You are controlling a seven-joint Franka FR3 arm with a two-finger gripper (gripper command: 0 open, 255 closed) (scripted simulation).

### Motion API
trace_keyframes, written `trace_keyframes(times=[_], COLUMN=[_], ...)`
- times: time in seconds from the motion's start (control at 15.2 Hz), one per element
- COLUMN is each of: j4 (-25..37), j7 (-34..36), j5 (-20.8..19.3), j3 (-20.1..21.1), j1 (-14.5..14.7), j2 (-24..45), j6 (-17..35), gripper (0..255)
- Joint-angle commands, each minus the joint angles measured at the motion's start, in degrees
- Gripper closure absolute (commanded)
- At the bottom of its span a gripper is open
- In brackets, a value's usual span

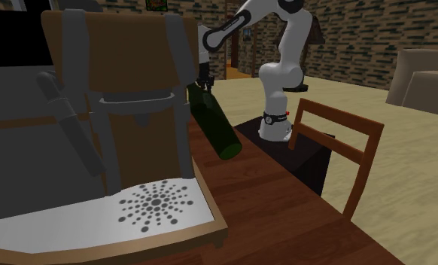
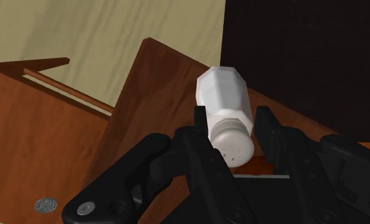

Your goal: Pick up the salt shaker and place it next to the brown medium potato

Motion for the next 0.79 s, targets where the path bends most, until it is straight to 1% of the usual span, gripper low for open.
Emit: trace_keyframes(times=[0.0, 0.4, 0.46, 0.73], j4=[-0.3, -0.3, -0.3, -0.3], j7=[-0.1, -0.1, -0.1, -0.1], j5=[0.0, 0.0, 0.0, 0.0], j3=[-0.3, -0.3, -0.3, -0.3], j1=[0.0, 0.0, 0.0, 0.0], j2=[0.3, 0.3, 0.3, 0.3], j6=[0.6, 0.6, 0.6, 0.6], gripper=[255, 255, 0, 0])
